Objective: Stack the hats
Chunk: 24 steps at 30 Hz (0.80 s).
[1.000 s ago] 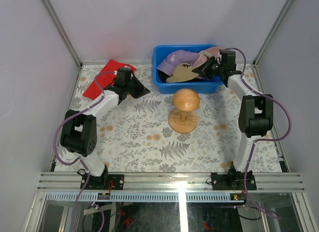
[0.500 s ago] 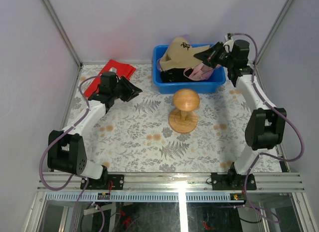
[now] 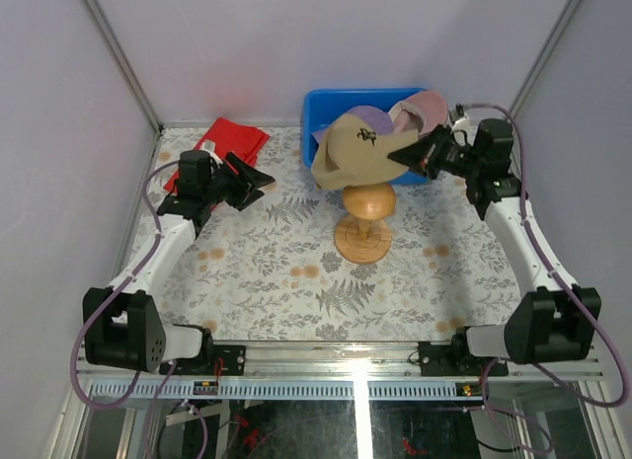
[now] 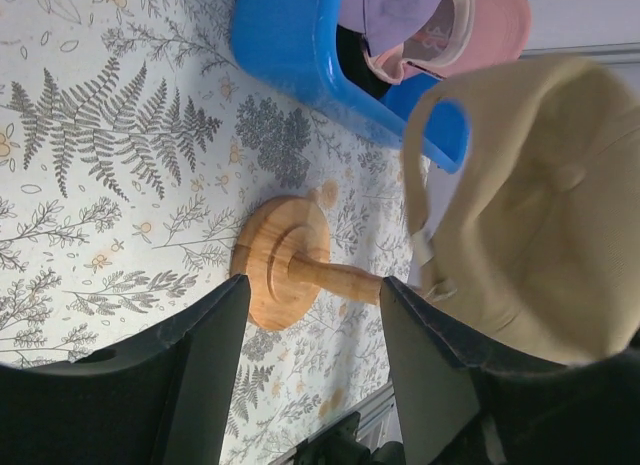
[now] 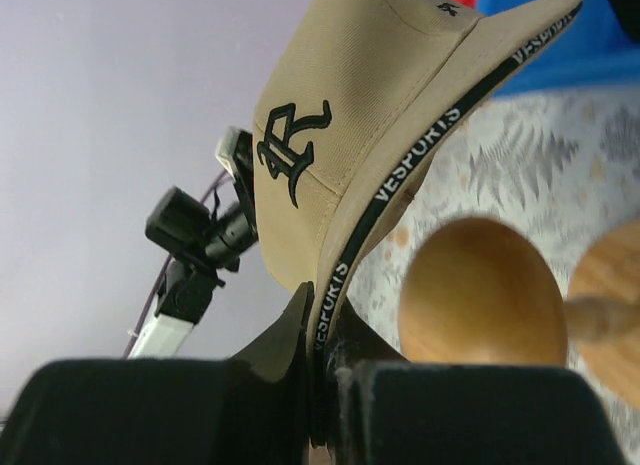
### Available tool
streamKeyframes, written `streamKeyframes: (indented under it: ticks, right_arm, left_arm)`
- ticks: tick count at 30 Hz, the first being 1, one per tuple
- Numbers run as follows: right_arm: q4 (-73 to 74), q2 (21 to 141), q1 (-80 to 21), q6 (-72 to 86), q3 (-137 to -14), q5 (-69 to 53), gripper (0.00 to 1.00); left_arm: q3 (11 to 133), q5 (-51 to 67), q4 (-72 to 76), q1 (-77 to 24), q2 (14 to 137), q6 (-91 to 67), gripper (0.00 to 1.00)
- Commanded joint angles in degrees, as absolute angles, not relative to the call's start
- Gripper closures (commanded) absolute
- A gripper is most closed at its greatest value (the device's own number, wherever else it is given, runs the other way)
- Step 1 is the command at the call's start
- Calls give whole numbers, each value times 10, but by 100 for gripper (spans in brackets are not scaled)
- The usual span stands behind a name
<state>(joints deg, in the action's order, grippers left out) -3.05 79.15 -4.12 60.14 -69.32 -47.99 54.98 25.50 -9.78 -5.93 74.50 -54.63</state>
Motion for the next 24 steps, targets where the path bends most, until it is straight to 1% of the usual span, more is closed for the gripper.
streamKeyframes:
  ticks: [1,5,11,20,24]
  right_arm:
    - [-13,704,-45,599,-615,-516,100]
    - [48,662,-44,556,-568,-506,100]
    - [79,618,-41,534,-499,-493,100]
    - [127,583,-12,468,-417,-473,100]
    - [161,585,4,427,-409,-464,98]
  left_arm:
    - [535,286,-66,-55,745,-558,45]
    - [524,299,-46,-56,750,-567,45]
    - [511,318,-36,-61,753,-570,45]
    - [465,320,37,-129,765,-626,46]
    - [480,322,52,-148,791,-637,46]
